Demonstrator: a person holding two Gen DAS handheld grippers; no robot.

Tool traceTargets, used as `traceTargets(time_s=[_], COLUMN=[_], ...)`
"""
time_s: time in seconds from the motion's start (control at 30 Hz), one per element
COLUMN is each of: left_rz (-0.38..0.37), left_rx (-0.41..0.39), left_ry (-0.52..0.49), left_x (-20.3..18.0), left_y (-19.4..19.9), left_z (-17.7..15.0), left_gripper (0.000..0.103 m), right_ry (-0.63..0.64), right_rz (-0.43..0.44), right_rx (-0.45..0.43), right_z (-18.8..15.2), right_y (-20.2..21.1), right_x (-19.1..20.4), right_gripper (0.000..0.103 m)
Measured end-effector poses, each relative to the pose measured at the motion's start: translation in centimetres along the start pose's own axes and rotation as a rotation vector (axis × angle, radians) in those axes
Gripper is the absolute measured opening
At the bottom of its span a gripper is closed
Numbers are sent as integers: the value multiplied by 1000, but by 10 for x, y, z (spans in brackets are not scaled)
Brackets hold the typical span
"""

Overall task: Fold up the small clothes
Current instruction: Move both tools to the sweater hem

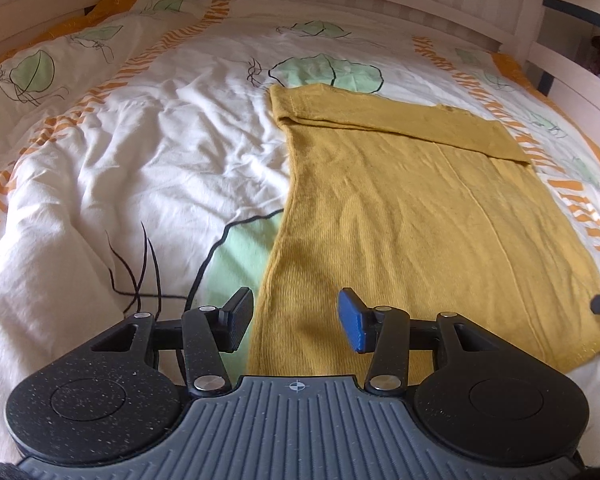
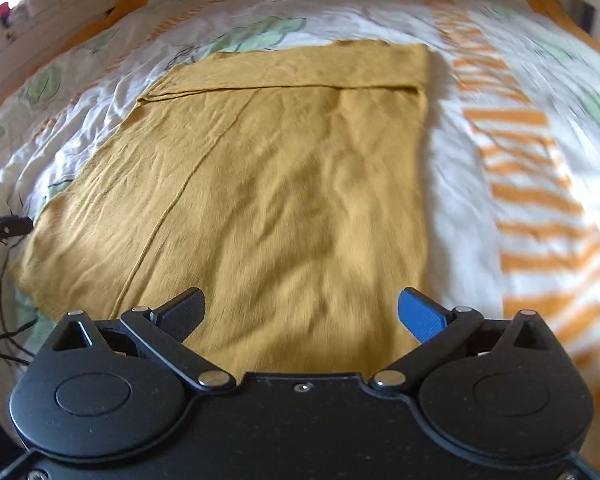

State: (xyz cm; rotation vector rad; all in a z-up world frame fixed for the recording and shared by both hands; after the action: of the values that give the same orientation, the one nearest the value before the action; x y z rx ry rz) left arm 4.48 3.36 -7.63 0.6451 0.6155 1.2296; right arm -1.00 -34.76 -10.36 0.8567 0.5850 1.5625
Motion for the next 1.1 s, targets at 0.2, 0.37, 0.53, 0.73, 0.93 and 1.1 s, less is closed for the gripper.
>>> traceTargets(time_s=[0.2, 0.37, 0.53, 0.73, 0.93, 1.1], left_rz=[-10, -9, 0, -15, -50, -69], left_rx=[43, 68, 115, 131, 156, 174], left_ry=[-3, 23, 29, 49, 36, -16], left_x=[1, 6, 7, 11, 7, -1], left_y=[-4, -8, -18, -21, -28, -34], left_z=[-9, -11, -13, -15, -14, -14], left_gripper=[46, 46, 47, 51, 67, 83], right_ry=[-141, -173, -179, -269, -247, -255], right_rz=[26, -1, -54, -32, -17, -3], right_rx=[32, -3, -14, 65, 111, 108], right_z=[-25, -24, -13, -16, -17, -16], right_y=[10, 17, 15, -2, -12, -15], right_x=[-6, -4, -20, -41, -39, -42], right_gripper=[102, 102, 102, 102, 103, 103])
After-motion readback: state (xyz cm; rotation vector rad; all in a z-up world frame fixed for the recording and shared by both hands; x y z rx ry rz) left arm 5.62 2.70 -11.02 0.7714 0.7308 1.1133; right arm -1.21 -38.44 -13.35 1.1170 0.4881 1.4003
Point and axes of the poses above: each gripper's, at about its wrist camera, not at the fingertips, and y roughly against the way its jaws point, x to its left, z to its top, the point moved 3 cm from there along -y, roughly the way its jaws point, and after that the axes turned 1 degree about z, right-handed, at the moved point
